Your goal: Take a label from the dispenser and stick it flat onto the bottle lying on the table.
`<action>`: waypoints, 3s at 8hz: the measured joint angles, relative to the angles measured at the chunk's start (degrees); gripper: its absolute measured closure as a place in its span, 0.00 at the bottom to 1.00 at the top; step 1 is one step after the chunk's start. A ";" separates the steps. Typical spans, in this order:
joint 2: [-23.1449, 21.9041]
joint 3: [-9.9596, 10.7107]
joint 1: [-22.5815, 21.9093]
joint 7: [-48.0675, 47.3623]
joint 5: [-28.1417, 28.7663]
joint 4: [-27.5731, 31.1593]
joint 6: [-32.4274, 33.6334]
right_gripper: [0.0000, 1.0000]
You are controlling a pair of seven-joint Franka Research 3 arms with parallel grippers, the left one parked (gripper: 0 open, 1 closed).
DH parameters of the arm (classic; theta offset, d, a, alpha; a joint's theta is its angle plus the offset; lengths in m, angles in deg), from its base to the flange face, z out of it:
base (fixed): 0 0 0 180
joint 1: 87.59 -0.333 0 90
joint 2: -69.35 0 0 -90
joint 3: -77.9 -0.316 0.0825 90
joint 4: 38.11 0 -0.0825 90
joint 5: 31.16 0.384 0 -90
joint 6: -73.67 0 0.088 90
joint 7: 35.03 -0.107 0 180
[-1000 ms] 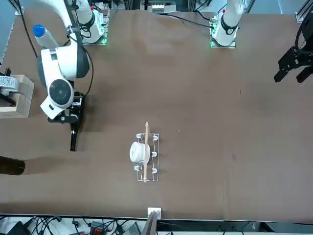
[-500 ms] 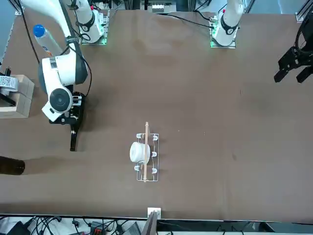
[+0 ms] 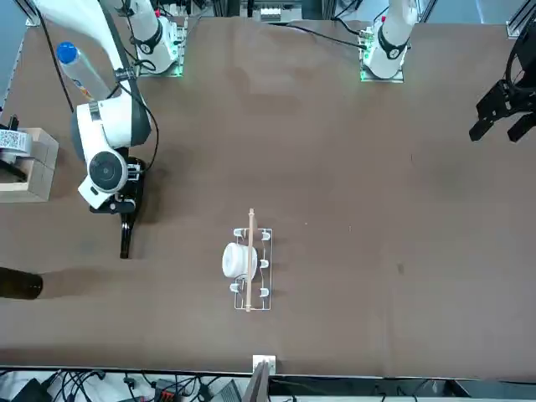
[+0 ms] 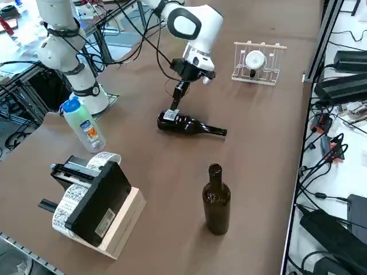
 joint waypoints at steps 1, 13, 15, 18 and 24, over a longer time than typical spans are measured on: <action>0.18 0.00 0.00 -0.12 0.01 0.34 -0.39 0.98; 2.45 -0.72 -1.69 -6.28 0.21 1.96 -4.05 0.98; 2.86 -0.99 -3.47 -9.40 0.23 2.47 -4.06 0.98; 3.34 -0.87 -3.80 -10.00 0.23 2.77 -4.11 0.98; 0.05 -0.99 -6.39 -10.07 0.33 -1.35 8.56 0.98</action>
